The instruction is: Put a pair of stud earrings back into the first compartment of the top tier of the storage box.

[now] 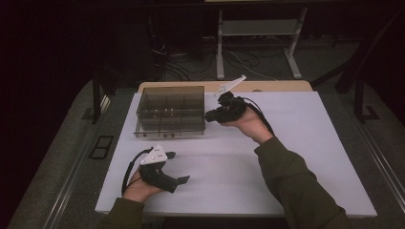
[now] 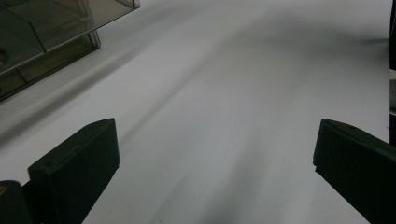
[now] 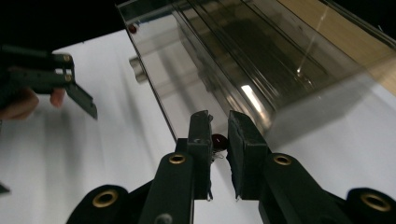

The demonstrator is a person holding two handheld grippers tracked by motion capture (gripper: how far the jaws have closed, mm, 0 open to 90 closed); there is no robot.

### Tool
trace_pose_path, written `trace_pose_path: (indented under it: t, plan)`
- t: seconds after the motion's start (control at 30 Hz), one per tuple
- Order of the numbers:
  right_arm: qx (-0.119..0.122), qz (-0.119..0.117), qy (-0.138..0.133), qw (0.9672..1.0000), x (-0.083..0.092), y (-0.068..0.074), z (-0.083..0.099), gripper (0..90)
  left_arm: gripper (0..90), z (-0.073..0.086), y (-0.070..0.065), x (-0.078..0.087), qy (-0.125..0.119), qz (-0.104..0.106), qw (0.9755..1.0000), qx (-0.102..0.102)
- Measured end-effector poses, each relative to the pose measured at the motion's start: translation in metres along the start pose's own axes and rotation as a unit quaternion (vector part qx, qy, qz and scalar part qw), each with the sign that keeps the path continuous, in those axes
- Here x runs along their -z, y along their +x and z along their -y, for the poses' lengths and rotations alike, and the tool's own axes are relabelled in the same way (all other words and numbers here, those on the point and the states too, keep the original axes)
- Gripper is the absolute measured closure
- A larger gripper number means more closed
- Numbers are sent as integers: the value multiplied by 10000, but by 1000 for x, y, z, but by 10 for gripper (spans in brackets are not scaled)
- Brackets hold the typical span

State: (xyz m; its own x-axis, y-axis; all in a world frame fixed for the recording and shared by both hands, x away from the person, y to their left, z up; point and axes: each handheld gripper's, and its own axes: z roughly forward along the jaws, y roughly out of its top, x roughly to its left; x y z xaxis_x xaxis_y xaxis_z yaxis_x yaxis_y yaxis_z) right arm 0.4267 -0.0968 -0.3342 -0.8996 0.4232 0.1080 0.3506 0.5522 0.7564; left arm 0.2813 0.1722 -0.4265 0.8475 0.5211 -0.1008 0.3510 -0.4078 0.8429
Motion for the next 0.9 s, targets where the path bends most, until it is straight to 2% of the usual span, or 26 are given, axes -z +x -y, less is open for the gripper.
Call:
trace_pose_path:
  t: [0.33, 0.57, 0.77, 0.9]
  plan:
    - [314, -237, 62, 9992, -45, 15, -46, 783, 0, -1, 1, 0, -52, 9, 10000, 39]
    - [415, -381, 124, 9983, -80, 30, -73, 782, 0, -2, 1, 0, -64, 55, 10000, 22]
    - [501, -449, 216, 9975, -109, 41, -88, 783, 0, -2, 2, 0, -70, 81, 9999, 2]
    - [496, -466, 279, 9973, -125, 44, -91, 783, 0, -2, 1, 0, -100, 98, 9999, 42]
